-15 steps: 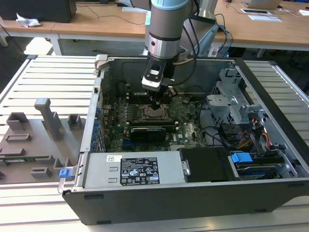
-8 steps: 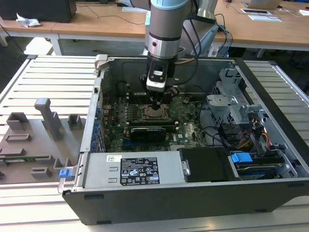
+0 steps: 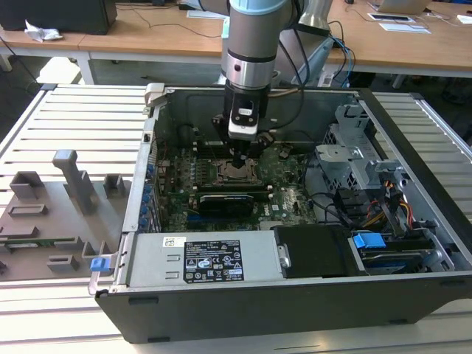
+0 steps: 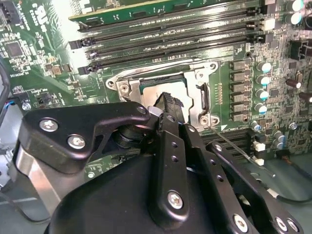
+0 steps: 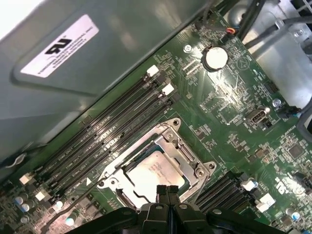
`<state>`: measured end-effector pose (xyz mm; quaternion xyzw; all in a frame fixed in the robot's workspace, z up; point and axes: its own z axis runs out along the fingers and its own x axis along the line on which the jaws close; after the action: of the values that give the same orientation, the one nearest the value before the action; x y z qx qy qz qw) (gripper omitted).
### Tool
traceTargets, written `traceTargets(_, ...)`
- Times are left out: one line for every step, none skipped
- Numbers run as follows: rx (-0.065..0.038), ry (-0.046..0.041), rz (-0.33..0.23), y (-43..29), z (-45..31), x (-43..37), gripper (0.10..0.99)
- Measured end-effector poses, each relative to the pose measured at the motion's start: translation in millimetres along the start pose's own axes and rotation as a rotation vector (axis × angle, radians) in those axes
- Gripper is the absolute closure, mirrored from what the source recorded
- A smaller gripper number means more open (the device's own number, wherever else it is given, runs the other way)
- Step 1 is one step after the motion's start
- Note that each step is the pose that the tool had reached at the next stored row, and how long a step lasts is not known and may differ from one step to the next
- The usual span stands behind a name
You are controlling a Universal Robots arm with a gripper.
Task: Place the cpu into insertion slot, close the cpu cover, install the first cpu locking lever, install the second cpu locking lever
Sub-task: 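Install the first cpu locking lever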
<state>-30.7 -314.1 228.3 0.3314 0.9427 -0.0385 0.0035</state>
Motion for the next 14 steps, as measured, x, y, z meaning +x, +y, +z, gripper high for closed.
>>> traceTargets(0.000, -0.0008, -0.012, 0.0, 0.0, 0.0, 0.980)
traceTargets(-0.001, -0.0018, -0.026, 0.0, 0.0, 0.0, 0.980)
traceTargets(-0.001, -0.0029, -0.042, 0.0, 0.0, 0.0, 0.980)
traceTargets(-0.002, -0.0036, -0.051, 0.0, 0.0, 0.0, 0.980)
traceTargets(-0.002, -0.0041, -0.058, 0.0, 0.0, 0.0, 0.980)
traceTargets(-0.002, -0.0053, -0.076, 0.0, 0.0, 0.0, 0.980)
traceTargets(-0.003, -0.0064, -0.091, 0.0, 0.0, 0.0, 0.980)
traceTargets(-0.003, -0.0073, -0.104, 0.0, 0.0, 0.0, 0.980)
traceTargets(-0.004, -0.0081, -0.115, 0.0, 0.0, 0.0, 0.980)
traceTargets(-0.004, -0.0087, -0.123, 0.0, 0.0, 0.0, 0.980)
traceTargets(-0.004, -0.0092, -0.132, 0.0, 0.0, 0.0, 0.980)
traceTargets(-0.005, -0.0099, -0.141, 0.0, 0.0, 0.0, 0.980)
traceTargets(-0.005, -0.0106, -0.151, 0.0, 0.0, 0.0, 0.980)
traceTargets(-0.005, -0.0112, -0.159, 0.0, 0.0, 0.0, 0.980)
